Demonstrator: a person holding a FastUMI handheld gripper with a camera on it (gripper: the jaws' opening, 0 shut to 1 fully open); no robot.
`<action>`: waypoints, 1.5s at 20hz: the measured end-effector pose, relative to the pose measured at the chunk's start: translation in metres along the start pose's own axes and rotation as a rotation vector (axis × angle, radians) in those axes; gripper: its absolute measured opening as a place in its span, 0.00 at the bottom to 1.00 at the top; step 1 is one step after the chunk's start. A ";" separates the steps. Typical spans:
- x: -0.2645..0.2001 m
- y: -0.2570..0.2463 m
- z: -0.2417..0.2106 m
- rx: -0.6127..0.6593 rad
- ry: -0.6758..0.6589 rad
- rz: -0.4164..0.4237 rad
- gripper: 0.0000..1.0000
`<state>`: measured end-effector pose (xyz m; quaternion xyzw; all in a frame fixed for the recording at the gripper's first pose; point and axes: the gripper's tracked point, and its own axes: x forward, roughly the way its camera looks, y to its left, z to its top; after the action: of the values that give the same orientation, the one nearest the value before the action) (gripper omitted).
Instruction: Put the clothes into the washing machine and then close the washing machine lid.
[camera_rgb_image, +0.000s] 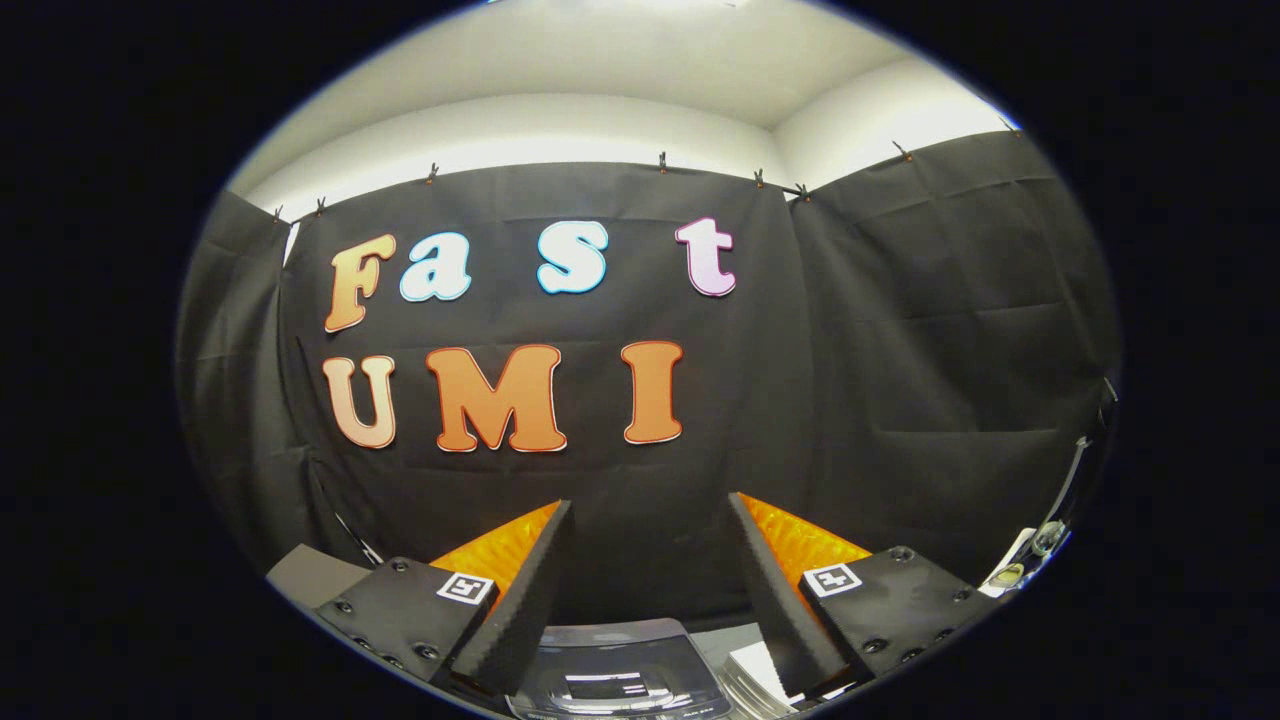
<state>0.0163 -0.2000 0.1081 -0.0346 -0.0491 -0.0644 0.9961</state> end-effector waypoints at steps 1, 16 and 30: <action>-0.001 0.001 -0.003 -0.003 0.005 -0.004 0.97; -0.027 0.031 -0.018 -0.005 0.017 -0.038 0.97; -0.032 0.086 -0.019 -0.004 0.011 0.002 0.97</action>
<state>-0.0024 -0.1125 0.0804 -0.0361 -0.0434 -0.0638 0.9964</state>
